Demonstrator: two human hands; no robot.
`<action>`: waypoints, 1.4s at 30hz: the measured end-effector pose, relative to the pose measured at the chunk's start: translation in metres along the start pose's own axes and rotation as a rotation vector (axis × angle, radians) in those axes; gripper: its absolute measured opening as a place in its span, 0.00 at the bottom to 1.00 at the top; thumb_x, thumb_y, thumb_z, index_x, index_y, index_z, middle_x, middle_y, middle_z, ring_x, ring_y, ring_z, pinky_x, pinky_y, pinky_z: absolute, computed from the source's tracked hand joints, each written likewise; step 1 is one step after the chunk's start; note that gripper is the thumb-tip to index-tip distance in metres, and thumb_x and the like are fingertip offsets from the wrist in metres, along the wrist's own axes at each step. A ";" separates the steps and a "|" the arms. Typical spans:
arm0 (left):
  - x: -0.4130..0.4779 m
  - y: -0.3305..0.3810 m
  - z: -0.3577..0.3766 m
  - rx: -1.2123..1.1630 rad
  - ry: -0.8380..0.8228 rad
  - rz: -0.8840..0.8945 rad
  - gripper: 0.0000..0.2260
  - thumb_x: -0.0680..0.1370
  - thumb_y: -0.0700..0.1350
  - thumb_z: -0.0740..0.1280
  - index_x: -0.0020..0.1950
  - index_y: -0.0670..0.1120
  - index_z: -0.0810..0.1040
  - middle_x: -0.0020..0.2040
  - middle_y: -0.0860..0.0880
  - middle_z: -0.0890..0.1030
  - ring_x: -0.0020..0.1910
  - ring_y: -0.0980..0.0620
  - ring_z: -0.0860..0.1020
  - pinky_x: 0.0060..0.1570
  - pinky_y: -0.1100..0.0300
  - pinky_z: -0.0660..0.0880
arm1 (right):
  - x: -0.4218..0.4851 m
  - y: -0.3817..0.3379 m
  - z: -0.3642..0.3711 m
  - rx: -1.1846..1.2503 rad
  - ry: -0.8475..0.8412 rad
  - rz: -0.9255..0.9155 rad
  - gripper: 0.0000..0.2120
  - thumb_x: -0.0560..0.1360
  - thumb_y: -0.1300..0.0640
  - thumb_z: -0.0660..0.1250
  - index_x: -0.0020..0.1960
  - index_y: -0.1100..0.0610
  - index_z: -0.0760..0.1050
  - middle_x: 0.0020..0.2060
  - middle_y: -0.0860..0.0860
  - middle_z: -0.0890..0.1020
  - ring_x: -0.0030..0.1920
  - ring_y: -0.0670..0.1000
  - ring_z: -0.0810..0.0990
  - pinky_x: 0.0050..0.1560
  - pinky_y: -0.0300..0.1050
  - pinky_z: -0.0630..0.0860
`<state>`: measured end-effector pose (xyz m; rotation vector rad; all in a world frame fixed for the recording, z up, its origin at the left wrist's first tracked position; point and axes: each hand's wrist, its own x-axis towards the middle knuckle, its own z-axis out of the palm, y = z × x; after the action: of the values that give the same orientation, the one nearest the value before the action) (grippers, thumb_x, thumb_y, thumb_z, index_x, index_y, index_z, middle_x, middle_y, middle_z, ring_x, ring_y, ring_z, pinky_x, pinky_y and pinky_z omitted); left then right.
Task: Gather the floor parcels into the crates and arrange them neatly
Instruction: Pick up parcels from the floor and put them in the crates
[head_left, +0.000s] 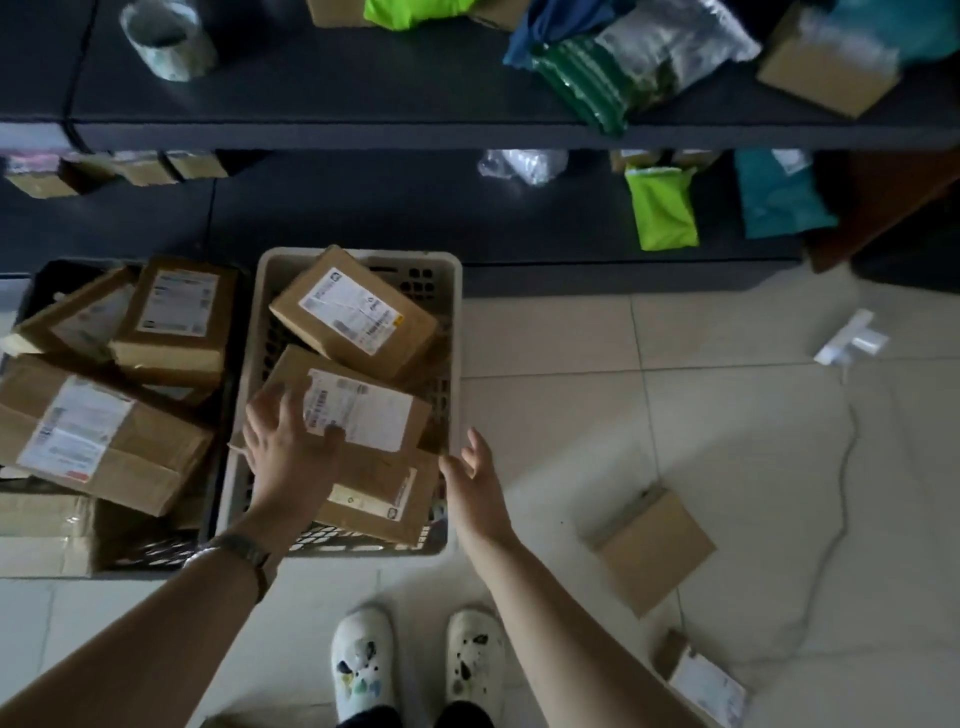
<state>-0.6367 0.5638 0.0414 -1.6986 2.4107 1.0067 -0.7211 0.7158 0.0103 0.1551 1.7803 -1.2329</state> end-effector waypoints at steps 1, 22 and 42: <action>-0.007 0.013 0.010 -0.006 0.010 0.032 0.26 0.75 0.41 0.66 0.73 0.50 0.66 0.72 0.46 0.59 0.72 0.42 0.56 0.73 0.44 0.54 | -0.001 0.002 -0.016 0.008 0.021 -0.003 0.28 0.83 0.53 0.59 0.80 0.50 0.53 0.78 0.51 0.62 0.76 0.52 0.64 0.69 0.44 0.64; -0.145 0.092 0.483 -0.033 -0.830 -0.084 0.25 0.80 0.50 0.60 0.76 0.45 0.61 0.69 0.42 0.70 0.52 0.45 0.77 0.44 0.58 0.73 | 0.092 0.268 -0.388 0.289 0.535 0.578 0.14 0.83 0.56 0.56 0.64 0.62 0.72 0.63 0.61 0.76 0.64 0.60 0.74 0.64 0.55 0.70; -0.106 0.150 0.294 -0.834 -0.422 -0.432 0.18 0.80 0.45 0.57 0.31 0.46 0.75 0.40 0.48 0.80 0.41 0.50 0.76 0.41 0.58 0.69 | 0.061 0.114 -0.309 0.545 0.432 0.244 0.23 0.82 0.41 0.48 0.55 0.55 0.75 0.50 0.58 0.80 0.53 0.60 0.79 0.59 0.64 0.76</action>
<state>-0.8190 0.8332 -0.0790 -1.7851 1.3355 2.1666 -0.8804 0.9915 -0.0932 0.9856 1.6621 -1.5544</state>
